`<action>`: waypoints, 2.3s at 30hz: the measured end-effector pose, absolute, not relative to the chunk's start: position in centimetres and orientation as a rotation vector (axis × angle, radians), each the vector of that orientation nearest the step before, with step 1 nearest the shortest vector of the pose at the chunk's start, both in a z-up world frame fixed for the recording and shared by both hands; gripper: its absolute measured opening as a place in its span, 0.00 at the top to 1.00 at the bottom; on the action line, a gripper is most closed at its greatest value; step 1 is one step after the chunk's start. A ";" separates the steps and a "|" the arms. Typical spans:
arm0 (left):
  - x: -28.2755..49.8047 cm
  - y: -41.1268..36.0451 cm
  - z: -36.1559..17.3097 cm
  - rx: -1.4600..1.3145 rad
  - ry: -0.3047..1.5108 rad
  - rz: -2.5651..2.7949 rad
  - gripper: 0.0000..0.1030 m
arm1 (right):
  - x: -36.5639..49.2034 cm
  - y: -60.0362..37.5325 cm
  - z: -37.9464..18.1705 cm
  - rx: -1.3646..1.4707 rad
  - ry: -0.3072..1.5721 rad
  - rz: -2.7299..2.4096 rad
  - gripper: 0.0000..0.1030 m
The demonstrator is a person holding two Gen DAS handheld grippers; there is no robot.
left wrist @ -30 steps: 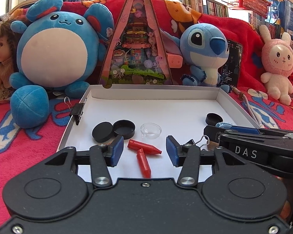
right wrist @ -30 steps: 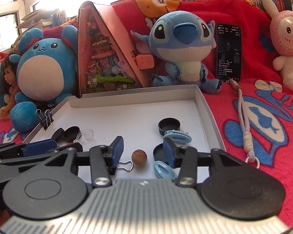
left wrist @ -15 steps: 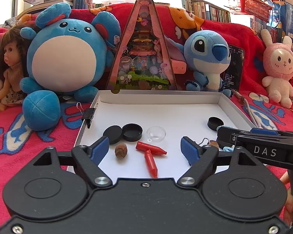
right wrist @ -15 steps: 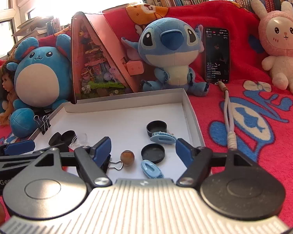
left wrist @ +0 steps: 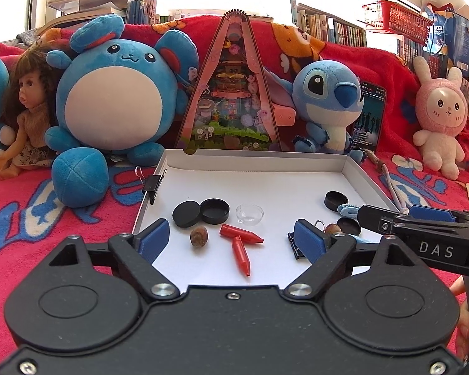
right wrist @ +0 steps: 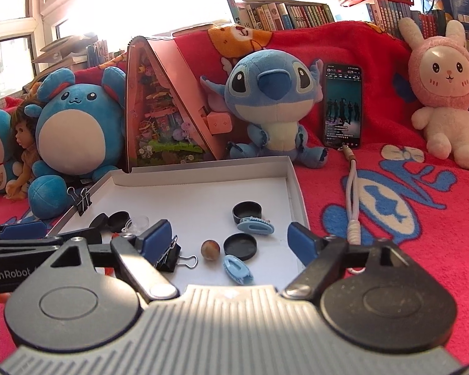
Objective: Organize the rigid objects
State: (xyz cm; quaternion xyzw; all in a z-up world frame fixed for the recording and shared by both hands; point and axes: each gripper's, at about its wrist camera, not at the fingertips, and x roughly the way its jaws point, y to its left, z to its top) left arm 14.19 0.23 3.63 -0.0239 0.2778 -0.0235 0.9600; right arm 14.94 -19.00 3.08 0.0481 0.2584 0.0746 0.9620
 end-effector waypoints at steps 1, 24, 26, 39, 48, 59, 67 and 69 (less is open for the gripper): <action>14.0 0.3 3.7 -0.051 0.563 -0.048 0.16 | 14.8 -19.1 3.1 0.096 0.521 0.151 0.14; 7.7 1.0 0.4 -0.019 0.584 0.008 0.14 | 8.6 -19.6 0.5 0.020 0.540 0.141 0.07; 7.7 1.0 -0.4 -0.015 0.606 0.015 0.14 | 8.5 -19.5 -0.2 0.014 0.564 0.142 0.07; 9.5 1.4 -2.2 0.000 0.652 0.049 0.06 | 10.1 -18.4 -2.0 -0.029 0.658 0.135 0.00; 10.5 1.7 -2.4 0.002 0.668 0.046 0.01 | 10.8 -18.3 -2.0 -0.031 0.668 0.136 0.00; 11.0 2.0 -2.6 -0.006 0.679 0.043 0.00 | 11.4 -17.9 -2.2 -0.044 0.677 0.129 0.00; 11.0 1.9 -2.6 -0.006 0.679 0.044 0.00 | 11.4 -17.9 -2.3 -0.043 0.678 0.130 0.00; 11.0 2.0 -2.6 -0.007 0.679 0.043 0.00 | 11.4 -17.9 -2.3 -0.044 0.678 0.129 0.00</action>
